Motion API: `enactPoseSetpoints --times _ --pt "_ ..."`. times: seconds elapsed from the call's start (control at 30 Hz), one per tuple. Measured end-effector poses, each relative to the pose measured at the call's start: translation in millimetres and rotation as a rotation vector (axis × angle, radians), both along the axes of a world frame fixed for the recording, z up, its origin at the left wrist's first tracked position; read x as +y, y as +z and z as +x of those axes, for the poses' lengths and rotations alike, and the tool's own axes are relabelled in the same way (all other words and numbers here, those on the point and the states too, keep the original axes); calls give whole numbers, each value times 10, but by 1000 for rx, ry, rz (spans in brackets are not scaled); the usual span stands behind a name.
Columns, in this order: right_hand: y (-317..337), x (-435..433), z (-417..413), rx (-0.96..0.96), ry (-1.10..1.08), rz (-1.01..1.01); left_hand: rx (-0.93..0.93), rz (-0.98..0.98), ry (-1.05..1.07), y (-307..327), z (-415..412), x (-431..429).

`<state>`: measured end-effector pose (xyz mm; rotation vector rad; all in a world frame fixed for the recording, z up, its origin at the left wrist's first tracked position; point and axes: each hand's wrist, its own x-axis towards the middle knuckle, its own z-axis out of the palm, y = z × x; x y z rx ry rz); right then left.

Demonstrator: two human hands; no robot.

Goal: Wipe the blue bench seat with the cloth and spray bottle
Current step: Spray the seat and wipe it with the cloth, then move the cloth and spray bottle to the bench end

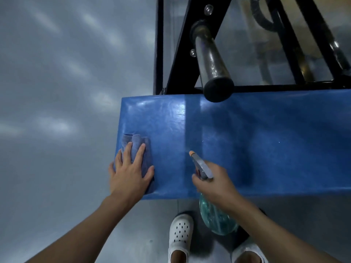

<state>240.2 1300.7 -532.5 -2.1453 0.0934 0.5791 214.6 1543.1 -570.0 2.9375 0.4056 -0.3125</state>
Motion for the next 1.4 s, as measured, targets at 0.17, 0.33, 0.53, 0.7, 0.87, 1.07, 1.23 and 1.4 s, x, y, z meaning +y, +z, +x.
enactPoseSetpoints --times 0.17,0.33,0.53,0.7,0.87,1.07,1.23,1.4 --pt "57 387 36 30 89 -20 -57 -181 165 15 -201 147" --pt "108 742 65 52 202 -130 -190 -453 435 10 -433 353" --pt "288 768 -24 73 242 -26 -248 -495 499 301 -658 355" --pt "645 122 -39 45 83 90 -241 -516 298 801 -227 -144" --pt "1269 -1064 39 -76 -152 114 -210 -577 -18 1381 382 -1244" --pt "2055 -3104 -65 -162 -542 117 -138 -654 -409 2172 994 -3334" --pt "2927 -5032 -535 -307 -870 134 -108 -701 -701 3059 1160 -5555" --pt "3802 -6739 -1251 -436 -1142 -9 -126 -808 -996 3894 934 -7730"
